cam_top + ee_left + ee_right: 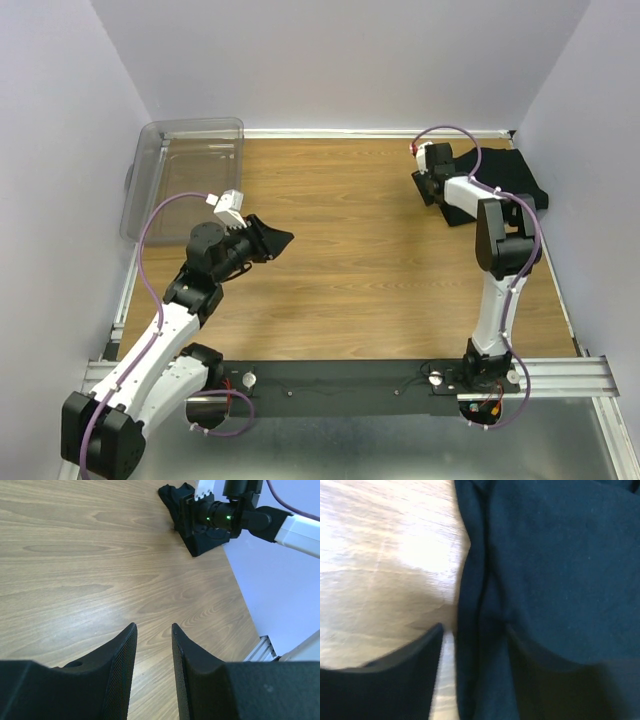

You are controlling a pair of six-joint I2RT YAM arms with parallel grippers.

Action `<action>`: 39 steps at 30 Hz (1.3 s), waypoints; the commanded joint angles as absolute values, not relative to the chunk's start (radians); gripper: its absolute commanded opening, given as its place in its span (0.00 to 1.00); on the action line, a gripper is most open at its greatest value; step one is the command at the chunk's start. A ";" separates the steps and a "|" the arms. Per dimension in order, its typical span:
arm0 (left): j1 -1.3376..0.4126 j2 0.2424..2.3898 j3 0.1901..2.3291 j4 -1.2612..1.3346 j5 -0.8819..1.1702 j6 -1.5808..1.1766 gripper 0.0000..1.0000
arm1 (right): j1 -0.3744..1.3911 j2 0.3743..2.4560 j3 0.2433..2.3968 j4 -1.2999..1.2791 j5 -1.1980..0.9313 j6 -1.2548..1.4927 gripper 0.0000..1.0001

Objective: Fold and stack the t-shirts

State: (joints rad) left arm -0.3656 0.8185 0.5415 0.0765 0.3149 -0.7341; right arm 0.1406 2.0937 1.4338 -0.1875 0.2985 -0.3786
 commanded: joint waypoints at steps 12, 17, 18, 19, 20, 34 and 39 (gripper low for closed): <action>-0.360 0.793 0.526 0.071 0.333 -0.730 0.42 | 0.170 2.207 1.474 -0.178 0.345 -0.417 0.03; -0.359 0.810 0.529 0.078 0.339 -0.730 0.42 | 0.204 2.246 1.564 -0.179 0.350 -0.405 0.01; -0.360 0.807 0.529 0.078 0.342 -0.730 0.42 | 0.212 2.275 1.590 -0.179 0.356 -0.400 0.01; -0.360 0.805 0.529 0.078 0.341 -0.730 0.42 | 0.212 2.289 1.615 -0.179 0.359 -0.397 0.01; -0.360 0.801 0.528 0.077 0.338 -0.730 0.42 | 0.212 2.318 1.664 -0.181 0.367 -0.390 0.01; -0.359 0.756 0.655 -0.029 0.263 -0.599 0.52 | 0.230 2.106 1.660 -0.212 0.307 -0.371 0.79; -0.357 0.683 0.768 -0.104 0.048 -0.408 0.77 | 0.229 1.763 1.522 -0.221 0.129 -0.357 1.00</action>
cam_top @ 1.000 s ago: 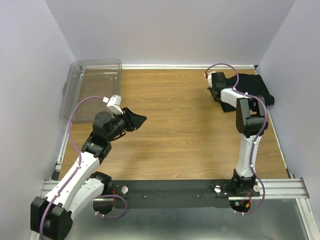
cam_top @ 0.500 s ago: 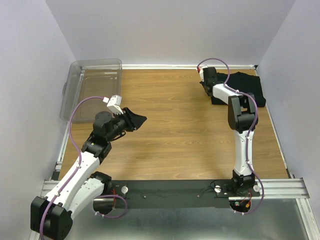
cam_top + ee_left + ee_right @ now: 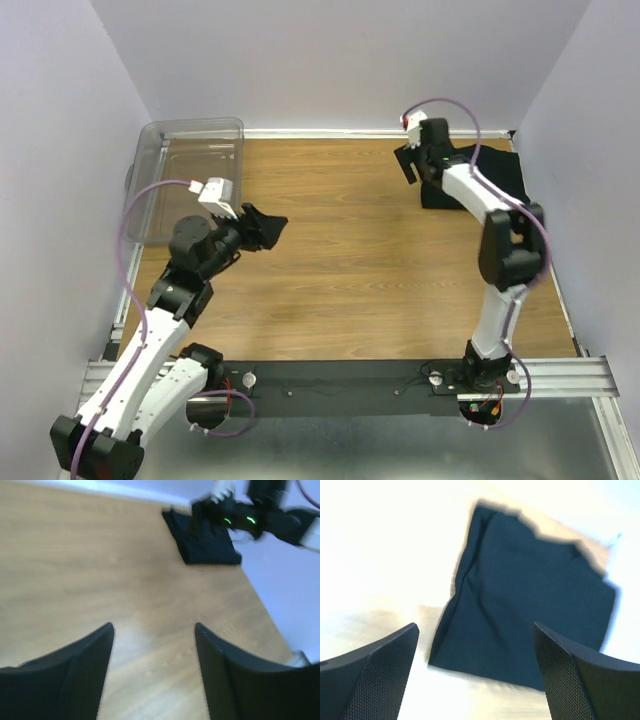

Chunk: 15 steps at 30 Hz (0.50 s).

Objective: Fold and stack the t-shirts

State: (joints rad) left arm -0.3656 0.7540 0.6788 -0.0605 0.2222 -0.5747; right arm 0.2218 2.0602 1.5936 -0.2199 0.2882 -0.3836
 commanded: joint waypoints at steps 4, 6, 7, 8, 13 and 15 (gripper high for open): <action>-0.354 0.626 0.818 -0.137 -0.089 -0.348 0.92 | 0.212 1.475 1.304 -0.206 -0.051 -0.302 1.00; -0.354 0.606 0.836 -0.167 -0.142 -0.286 0.94 | 0.206 1.373 1.168 -0.161 -0.006 -0.146 1.00; -0.354 0.591 0.842 -0.181 -0.164 -0.263 0.94 | 0.192 1.289 1.128 -0.166 -0.006 -0.111 1.00; -0.354 0.583 0.847 -0.220 -0.190 -0.224 0.94 | 0.183 1.243 1.090 -0.169 -0.006 -0.065 1.00; -0.353 0.494 0.819 -0.305 -0.396 -0.141 0.98 | 0.133 0.920 0.862 -0.112 0.265 0.113 1.00; -0.354 0.456 0.773 -0.304 -0.399 -0.140 0.98 | 0.133 0.865 0.830 -0.103 0.428 0.126 1.00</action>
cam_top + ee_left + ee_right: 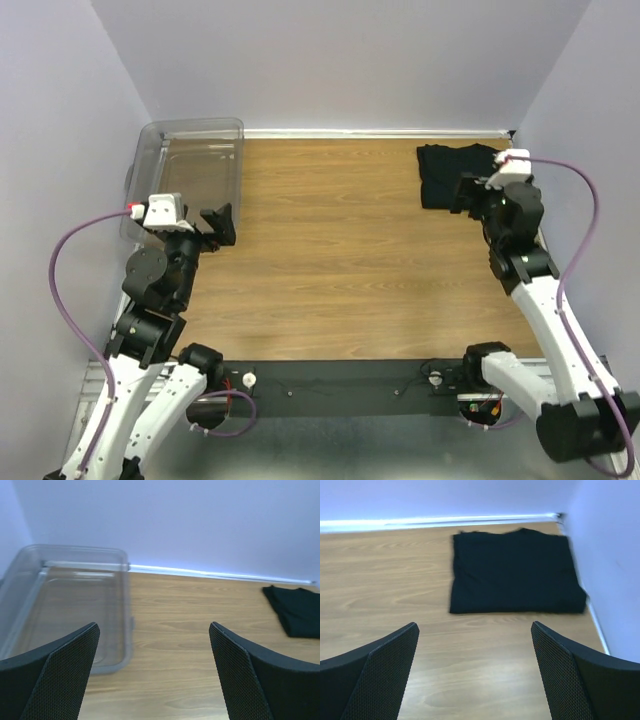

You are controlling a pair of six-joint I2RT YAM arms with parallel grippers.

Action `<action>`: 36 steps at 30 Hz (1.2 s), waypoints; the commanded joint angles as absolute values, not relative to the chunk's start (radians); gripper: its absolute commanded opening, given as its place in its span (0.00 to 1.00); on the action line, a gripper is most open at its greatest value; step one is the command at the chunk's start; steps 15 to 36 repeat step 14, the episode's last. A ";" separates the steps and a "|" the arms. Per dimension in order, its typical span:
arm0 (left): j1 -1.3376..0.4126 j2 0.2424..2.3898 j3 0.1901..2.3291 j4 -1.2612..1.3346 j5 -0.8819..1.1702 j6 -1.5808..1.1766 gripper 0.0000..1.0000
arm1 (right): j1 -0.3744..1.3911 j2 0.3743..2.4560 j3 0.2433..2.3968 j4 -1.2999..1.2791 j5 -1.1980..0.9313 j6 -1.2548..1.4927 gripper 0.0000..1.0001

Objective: Fold and stack the t-shirts

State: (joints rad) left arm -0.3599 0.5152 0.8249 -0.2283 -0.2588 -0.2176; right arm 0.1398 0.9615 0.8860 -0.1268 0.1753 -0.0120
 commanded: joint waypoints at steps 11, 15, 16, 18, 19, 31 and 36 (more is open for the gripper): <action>-0.354 0.376 0.729 -0.288 -0.356 -0.150 0.98 | 0.133 0.765 0.719 -0.109 0.592 0.061 1.00; -0.354 0.377 0.729 -0.291 -0.357 -0.152 0.98 | 0.133 0.776 0.716 -0.107 0.584 0.037 1.00; -0.354 0.377 0.729 -0.291 -0.357 -0.152 0.98 | 0.133 0.776 0.716 -0.107 0.584 0.037 1.00; -0.354 0.377 0.729 -0.291 -0.357 -0.152 0.98 | 0.133 0.776 0.716 -0.107 0.584 0.037 1.00; -0.354 0.377 0.729 -0.291 -0.357 -0.152 0.98 | 0.133 0.776 0.716 -0.107 0.584 0.037 1.00; -0.354 0.377 0.729 -0.291 -0.357 -0.152 0.98 | 0.133 0.776 0.716 -0.107 0.584 0.037 1.00; -0.354 0.377 0.729 -0.291 -0.357 -0.152 0.98 | 0.133 0.776 0.716 -0.107 0.584 0.037 1.00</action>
